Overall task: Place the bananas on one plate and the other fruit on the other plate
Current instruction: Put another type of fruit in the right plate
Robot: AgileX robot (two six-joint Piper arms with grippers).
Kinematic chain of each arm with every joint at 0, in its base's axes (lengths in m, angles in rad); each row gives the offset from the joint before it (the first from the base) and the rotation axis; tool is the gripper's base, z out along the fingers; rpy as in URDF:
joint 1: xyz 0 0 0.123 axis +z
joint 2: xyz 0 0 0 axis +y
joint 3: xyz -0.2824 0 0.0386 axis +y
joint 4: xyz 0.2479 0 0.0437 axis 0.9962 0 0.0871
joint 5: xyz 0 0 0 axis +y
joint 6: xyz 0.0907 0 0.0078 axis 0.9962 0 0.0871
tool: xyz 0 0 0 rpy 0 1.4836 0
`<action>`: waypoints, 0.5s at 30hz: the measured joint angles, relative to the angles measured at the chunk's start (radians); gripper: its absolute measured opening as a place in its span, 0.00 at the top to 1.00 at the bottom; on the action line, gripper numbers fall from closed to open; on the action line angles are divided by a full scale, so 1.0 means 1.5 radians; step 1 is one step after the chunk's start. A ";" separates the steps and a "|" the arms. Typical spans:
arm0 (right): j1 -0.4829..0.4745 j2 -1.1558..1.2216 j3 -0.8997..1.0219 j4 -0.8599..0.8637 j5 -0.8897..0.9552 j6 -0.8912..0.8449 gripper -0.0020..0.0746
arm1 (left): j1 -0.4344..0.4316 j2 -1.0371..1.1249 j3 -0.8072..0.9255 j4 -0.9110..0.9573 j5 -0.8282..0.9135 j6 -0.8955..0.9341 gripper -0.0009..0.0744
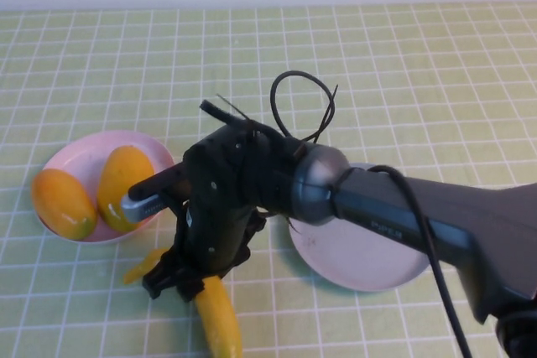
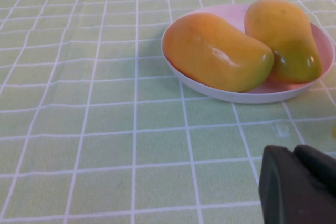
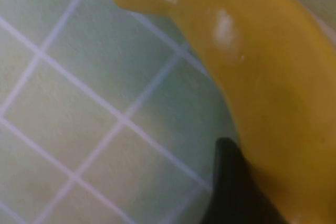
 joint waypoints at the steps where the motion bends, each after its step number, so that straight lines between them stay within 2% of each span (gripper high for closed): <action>1: -0.001 -0.008 0.000 -0.010 0.014 0.000 0.55 | 0.000 0.000 0.000 0.000 0.000 0.000 0.98; 5: -0.031 -0.075 0.024 -0.045 0.044 0.018 0.55 | 0.000 0.000 0.000 0.000 0.000 0.000 0.98; 10: -0.132 -0.169 0.133 -0.129 0.035 0.079 0.55 | 0.000 0.000 0.000 0.000 0.000 0.000 0.98; 15: -0.233 -0.186 0.226 -0.160 0.000 0.101 0.55 | 0.000 0.000 0.000 0.000 0.000 0.000 0.98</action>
